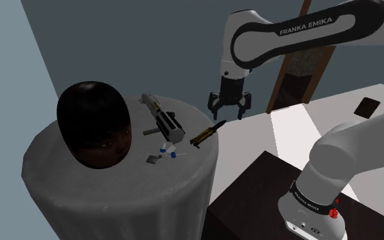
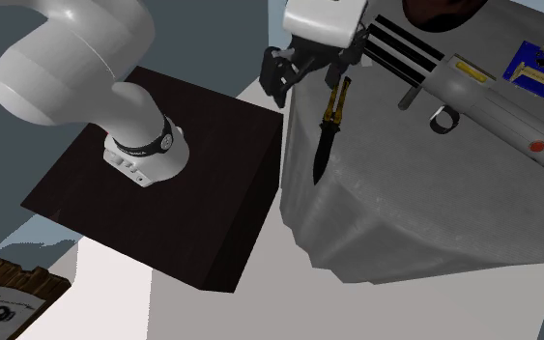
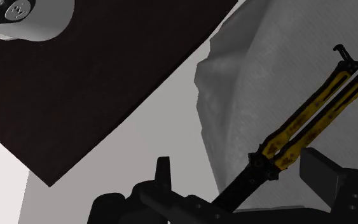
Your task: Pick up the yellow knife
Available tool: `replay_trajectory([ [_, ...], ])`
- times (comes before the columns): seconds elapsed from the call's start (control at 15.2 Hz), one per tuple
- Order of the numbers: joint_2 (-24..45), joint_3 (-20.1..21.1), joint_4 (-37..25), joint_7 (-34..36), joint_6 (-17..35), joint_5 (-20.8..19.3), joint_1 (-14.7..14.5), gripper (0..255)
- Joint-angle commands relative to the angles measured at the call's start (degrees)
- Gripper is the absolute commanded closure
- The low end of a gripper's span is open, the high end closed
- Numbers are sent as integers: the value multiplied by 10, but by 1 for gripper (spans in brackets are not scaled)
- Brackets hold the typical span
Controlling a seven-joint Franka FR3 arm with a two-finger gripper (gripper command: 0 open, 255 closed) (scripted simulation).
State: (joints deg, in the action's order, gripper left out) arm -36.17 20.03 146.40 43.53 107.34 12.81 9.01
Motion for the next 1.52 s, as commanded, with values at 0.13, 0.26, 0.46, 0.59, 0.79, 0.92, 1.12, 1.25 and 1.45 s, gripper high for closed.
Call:
replay_trajectory([
  [0.13,68,60,-9,153,92,14,44,0],
  [0.26,95,79,-16,204,122,11,62,0],
  [0.46,107,85,-1,205,149,11,62,0],
  [0.59,115,90,8,207,167,11,63,0],
  [0.79,128,95,19,208,191,11,64,0],
  [0.92,127,96,20,209,191,12,64,255],
  [1.12,132,97,17,210,192,10,65,255],
  [1.25,133,97,16,210,193,9,66,255],
  [1.45,134,96,14,209,191,8,67,255],
])
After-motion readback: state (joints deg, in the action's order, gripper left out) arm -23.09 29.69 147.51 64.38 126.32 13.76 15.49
